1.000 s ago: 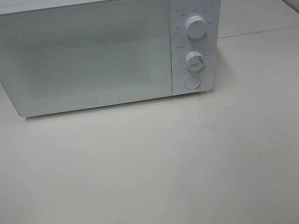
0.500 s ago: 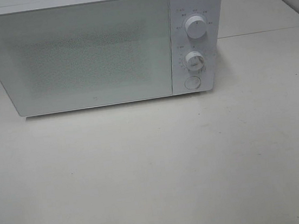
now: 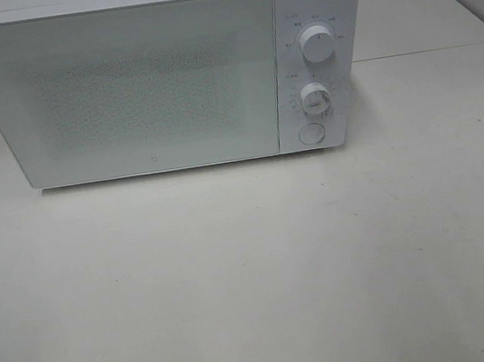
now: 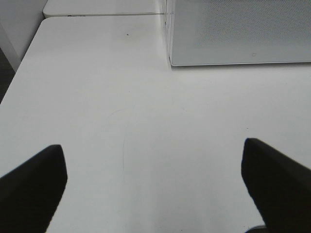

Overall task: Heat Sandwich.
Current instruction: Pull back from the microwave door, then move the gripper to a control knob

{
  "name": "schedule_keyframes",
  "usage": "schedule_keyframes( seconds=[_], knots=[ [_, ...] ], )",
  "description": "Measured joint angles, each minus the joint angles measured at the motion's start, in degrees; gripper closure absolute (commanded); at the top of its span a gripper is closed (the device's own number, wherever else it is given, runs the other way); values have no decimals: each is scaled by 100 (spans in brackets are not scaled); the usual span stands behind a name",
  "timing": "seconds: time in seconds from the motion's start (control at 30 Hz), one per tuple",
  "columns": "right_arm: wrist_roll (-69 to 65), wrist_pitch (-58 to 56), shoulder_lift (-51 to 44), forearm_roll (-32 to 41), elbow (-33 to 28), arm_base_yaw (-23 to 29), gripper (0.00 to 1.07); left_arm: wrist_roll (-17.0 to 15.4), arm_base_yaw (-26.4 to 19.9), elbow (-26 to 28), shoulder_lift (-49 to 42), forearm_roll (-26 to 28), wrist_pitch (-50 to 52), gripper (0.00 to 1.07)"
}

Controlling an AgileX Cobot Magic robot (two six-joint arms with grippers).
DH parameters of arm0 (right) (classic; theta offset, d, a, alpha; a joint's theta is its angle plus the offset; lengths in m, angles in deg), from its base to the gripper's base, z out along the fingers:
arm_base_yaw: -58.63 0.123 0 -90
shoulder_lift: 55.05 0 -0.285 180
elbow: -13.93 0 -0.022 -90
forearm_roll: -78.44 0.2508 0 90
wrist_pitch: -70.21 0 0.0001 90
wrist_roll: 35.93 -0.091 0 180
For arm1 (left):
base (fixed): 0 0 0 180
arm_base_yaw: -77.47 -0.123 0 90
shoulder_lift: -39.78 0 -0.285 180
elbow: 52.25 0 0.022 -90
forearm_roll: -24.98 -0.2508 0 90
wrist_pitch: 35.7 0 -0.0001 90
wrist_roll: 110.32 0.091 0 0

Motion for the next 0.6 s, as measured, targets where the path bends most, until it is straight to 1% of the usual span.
schedule_keyframes(
  seconds=[0.03,0.13,0.27,0.3,0.4,0.47,0.5,0.6],
  knots=[
    [0,275,258,0,-11,0,31,0,0,0,0,0,0,15],
    [0,539,498,0,-17,0,31,0,0,0,0,0,0,15],
    [0,1238,1134,0,-17,0,31,0,0,0,0,0,0,15],
    [0,1238,1134,0,-17,0,31,0,0,0,0,0,0,15],
    [0,1811,1696,0,-17,0,31,0,0,0,0,0,0,15],
    [0,1937,1805,0,-17,0,31,0,0,0,0,0,0,15],
    [0,2240,2051,0,-17,0,31,0,0,0,0,0,0,15],
    [0,2681,2458,6,-17,0,31,0,0,0,0,0,0,15]
  ],
)
